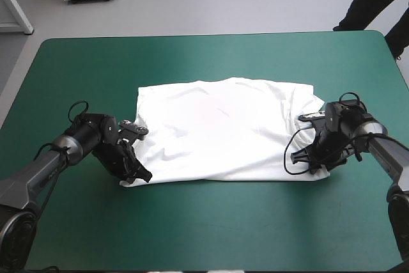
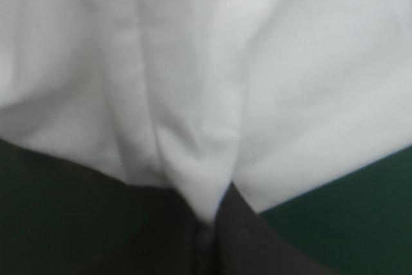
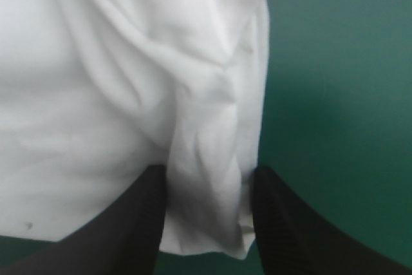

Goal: Fold the cloth

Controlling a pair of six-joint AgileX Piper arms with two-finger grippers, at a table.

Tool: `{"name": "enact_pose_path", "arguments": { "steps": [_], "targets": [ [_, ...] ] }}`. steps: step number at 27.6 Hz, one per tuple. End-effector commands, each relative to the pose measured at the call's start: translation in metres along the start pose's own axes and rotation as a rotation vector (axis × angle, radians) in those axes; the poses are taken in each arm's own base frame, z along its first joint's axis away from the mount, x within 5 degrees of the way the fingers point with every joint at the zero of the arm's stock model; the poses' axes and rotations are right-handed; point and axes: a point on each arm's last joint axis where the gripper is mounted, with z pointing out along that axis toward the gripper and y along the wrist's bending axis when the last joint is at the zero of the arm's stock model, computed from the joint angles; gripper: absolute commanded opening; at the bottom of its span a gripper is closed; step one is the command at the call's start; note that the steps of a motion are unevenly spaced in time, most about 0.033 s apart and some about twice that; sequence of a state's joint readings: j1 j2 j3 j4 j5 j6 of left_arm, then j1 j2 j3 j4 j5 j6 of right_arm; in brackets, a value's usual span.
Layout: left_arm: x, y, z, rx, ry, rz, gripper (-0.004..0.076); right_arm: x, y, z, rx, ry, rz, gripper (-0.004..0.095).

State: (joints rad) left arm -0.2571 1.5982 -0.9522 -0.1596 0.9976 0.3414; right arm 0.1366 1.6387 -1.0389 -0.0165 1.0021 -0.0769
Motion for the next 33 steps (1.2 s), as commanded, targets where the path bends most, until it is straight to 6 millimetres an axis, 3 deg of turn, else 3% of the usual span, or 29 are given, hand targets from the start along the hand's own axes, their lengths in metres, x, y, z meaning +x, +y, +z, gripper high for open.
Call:
{"name": "enact_pose_path", "arguments": {
  "steps": [1, 7, 12, 17, 26, 33],
  "targets": [
    [-0.004, -0.013, 0.014, 0.110, -0.017, -0.065, -0.0022, -0.004, -0.001, 0.007, -0.005, -0.004, -0.002, 0.0346],
    [-0.004, -0.013, 0.014, 0.108, -0.018, -0.064, -0.0022, -0.005, 0.001, 0.009, -0.022, -0.008, -0.023, -0.0020],
    [-0.003, -0.013, 0.007, 0.095, -0.042, -0.047, -0.0022, -0.003, 0.001, 0.003, -0.020, -0.009, -0.017, -0.0013],
    [0.007, -0.018, -0.027, 0.053, -0.144, -0.028, -0.0022, 0.007, -0.001, -0.026, 0.011, -0.032, -0.031, -0.0013],
    [0.042, -0.032, -0.110, -0.058, -0.345, -0.006, -0.0022, 0.041, -0.002, -0.097, 0.056, -0.206, 0.004, -0.0013],
    [0.073, -0.038, -0.136, -0.112, -0.358, -0.010, -0.0022, 0.069, 0.001, -0.128, 0.047, -0.281, 0.027, -0.0013]
  ]
}}
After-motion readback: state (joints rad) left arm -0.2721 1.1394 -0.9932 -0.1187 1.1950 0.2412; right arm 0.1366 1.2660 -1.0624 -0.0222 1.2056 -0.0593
